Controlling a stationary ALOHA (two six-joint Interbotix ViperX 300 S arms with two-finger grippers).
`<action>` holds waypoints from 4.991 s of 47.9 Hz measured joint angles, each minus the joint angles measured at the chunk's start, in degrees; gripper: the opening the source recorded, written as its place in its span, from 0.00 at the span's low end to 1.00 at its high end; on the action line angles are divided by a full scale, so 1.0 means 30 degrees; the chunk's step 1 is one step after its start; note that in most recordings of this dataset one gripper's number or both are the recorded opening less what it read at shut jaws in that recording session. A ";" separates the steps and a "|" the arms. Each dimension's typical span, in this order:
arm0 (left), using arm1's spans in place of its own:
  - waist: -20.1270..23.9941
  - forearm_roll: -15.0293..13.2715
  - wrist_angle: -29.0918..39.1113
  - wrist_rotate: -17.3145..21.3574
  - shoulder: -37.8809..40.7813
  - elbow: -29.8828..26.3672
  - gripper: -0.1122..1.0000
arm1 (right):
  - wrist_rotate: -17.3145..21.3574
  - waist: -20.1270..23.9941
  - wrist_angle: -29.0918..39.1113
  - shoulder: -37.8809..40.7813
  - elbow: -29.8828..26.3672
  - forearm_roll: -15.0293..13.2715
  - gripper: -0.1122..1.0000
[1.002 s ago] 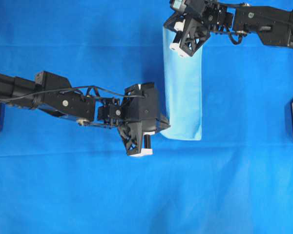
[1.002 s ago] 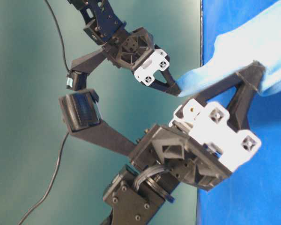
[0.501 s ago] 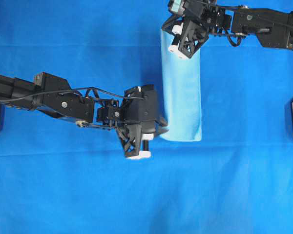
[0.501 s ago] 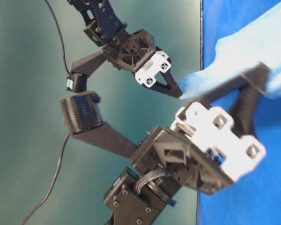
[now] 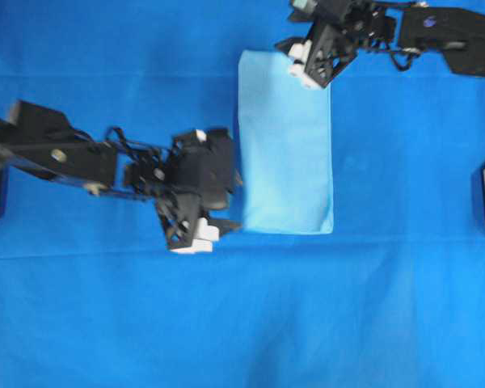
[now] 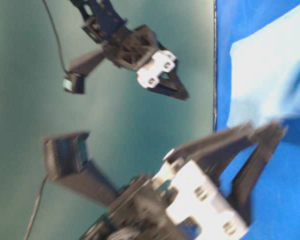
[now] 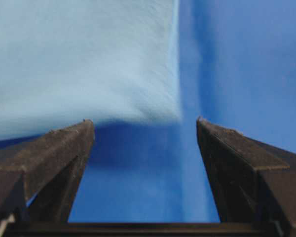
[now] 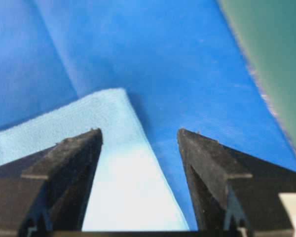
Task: Fold the light blue towel.
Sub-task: 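Lay the folded end down, open both grippers and withdraw them sideways, then move both grippers to the far corners of the folded strip and grasp, then pull both held corners toward the near end, folding the strip in half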
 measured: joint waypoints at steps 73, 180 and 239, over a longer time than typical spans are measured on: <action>0.5244 0.0000 -0.8936 0.0820 -0.4600 0.5566 0.81 | -0.0146 -0.0410 -0.5244 -0.8760 0.9053 0.2783 0.66; 0.9463 0.0000 -0.6357 0.3047 0.5098 -0.1641 0.14 | -0.0029 -0.3340 -0.1787 0.0967 0.3223 0.0527 0.15; 0.1523 0.0029 -0.3486 0.2783 0.1934 0.0381 0.14 | 0.2197 0.6650 0.0908 -0.5010 0.7676 0.3516 0.15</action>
